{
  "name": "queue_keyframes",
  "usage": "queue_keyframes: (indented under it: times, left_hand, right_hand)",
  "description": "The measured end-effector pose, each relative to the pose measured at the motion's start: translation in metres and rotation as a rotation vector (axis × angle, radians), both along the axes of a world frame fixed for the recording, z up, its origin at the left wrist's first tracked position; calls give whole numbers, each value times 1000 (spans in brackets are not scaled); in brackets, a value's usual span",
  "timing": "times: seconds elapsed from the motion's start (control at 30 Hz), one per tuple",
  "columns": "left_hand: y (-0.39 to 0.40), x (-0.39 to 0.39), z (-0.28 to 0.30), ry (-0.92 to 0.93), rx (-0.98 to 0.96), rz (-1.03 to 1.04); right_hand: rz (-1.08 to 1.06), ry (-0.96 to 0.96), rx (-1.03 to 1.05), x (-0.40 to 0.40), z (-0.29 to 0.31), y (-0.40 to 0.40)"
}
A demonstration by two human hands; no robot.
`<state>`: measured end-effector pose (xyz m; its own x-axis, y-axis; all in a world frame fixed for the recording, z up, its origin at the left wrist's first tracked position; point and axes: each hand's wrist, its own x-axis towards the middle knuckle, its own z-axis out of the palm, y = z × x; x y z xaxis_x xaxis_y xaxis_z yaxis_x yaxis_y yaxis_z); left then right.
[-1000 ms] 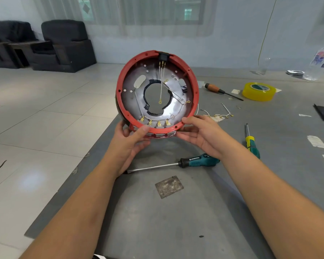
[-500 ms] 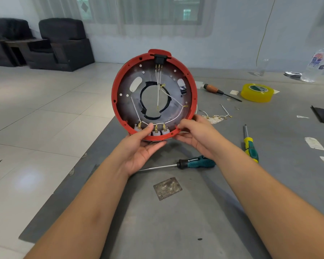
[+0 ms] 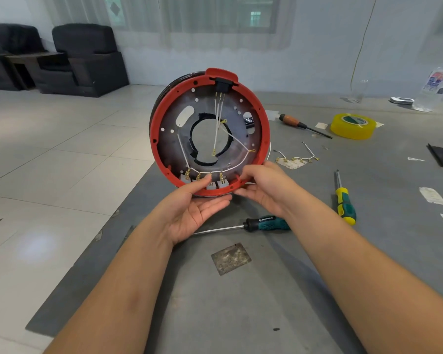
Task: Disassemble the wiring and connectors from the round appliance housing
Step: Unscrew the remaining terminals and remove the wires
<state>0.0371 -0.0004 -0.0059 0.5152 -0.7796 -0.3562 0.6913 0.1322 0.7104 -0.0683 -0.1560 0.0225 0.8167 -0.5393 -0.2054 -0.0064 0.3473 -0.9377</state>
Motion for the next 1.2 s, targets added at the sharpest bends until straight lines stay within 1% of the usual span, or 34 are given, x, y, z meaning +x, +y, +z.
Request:
queue_keyframes:
  times: [0.1, 0.17, 0.2, 0.3, 0.33, 0.37, 0.43, 0.47, 0.5, 0.6, 0.67, 0.73, 0.83, 0.87, 0.9, 1.0, 1.07, 1.2]
  left_hand:
    - [1, 1, -1, 14, 3, -9]
    - [1, 3, -2, 17, 1, 11]
    - [2, 4, -2, 18, -4, 31]
    - [6, 10, -3, -5, -2, 79]
    - [7, 11, -3, -19, 7, 87]
    - [8, 12, -4, -34, 17, 95]
    - [10, 13, -4, -77, 28, 108]
    - [10, 14, -5, -104, 32, 113]
    - [11, 14, -5, -128, 34, 119]
    - [10, 16, -6, -153, 38, 126]
    - [11, 16, -6, -169, 45, 119]
    - [11, 17, -7, -182, 51, 120]
    - [10, 15, -9, -192, 42, 122]
    - [9, 14, -9, -199, 41, 124]
    - [8, 12, -10, -206, 42, 127]
    - [6, 8, -13, -191, 40, 133]
    - [5, 7, -15, -169, 38, 137]
    - [5, 4, -17, -174, 21, 143]
  right_hand:
    - [37, 16, -48, 0, -1, -1]
    - [66, 86, -173, -2, -2, -4]
    - [70, 156, -309, -6, -3, -7]
    - [128, 410, -981, -32, -4, -22]
    - [197, 456, -1142, -44, -5, -28]
    - [307, 485, -1227, -56, -6, -33]
    - [546, 527, -1269, -78, -9, -42]
    - [609, 531, -1277, -85, -13, -45]
    - [615, 507, -1285, -89, -16, -48]
    - [506, 399, -1245, -91, -21, -56]
    - [406, 331, -1142, -94, -20, -61]
    - [258, 209, -913, -97, -18, -66]
    - [51, -94, -366, -94, -20, -67]
    - [-5, -164, -232, -92, -21, -65]
    - [-55, -206, -148, -89, -21, -62]
    - [-184, -259, -21, -78, -20, -45]
    - [-224, -277, 8, -73, -20, -35]
    - [-261, -203, -97, -59, -14, -25]
